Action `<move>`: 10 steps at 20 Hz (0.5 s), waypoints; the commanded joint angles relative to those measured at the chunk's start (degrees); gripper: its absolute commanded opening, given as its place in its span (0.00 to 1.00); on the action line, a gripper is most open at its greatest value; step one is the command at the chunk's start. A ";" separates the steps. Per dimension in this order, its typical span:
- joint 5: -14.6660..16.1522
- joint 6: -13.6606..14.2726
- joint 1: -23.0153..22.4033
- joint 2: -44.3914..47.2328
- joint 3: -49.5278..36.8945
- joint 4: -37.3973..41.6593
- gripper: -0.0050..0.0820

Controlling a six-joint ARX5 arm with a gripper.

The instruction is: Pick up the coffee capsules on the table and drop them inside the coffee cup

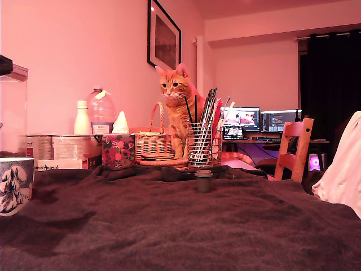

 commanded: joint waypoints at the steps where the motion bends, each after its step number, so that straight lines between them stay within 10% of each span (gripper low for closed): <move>1: -1.27 1.29 -1.42 2.60 -0.50 2.01 0.03; 10: -6.40 1.73 -5.42 18.91 -0.50 13.46 0.04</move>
